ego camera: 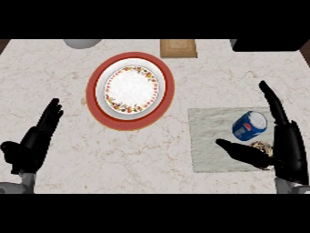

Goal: Pick the can from the placemat and place it in the plate

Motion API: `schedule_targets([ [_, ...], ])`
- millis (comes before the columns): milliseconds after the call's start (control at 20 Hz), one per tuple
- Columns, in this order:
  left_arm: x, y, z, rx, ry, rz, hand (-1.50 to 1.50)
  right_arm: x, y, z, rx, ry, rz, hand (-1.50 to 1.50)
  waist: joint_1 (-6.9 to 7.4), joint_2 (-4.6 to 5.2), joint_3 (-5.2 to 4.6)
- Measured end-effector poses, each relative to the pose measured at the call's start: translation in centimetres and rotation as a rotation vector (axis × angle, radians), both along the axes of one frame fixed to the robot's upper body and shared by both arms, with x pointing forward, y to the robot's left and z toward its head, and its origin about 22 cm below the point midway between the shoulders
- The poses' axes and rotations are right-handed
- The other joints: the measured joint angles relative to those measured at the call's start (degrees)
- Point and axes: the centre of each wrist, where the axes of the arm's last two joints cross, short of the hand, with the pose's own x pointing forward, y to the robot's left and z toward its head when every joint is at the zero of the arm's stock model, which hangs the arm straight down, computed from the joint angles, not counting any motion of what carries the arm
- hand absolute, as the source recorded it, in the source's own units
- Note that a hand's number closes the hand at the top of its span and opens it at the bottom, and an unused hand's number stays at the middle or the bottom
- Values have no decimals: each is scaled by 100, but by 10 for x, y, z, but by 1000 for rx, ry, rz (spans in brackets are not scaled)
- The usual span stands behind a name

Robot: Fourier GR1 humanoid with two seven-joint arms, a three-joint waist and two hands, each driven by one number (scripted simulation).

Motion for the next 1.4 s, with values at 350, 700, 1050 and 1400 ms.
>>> schedule_targets([
  [350, 5, 0, 1, 1, 3, -5, 0, -12, -19, 33, -234, 270, -30, -150, -5, 6, -5],
  [700, -1, 2, -1, 5, -3, -9, 0, -14, -15, 60, -328, 509, -45, -150, 52, 15, 3],
  [1050, 3, 5, -6, 0, 1, -16, 0, 0, -18, 63, -372, 639, -77, -150, 61, 23, 6],
  [1400, 6, 1, -9, -4, 4, -17, 0, 10, -13, 54, -437, 728, -75, -150, 64, 25, 8],
])
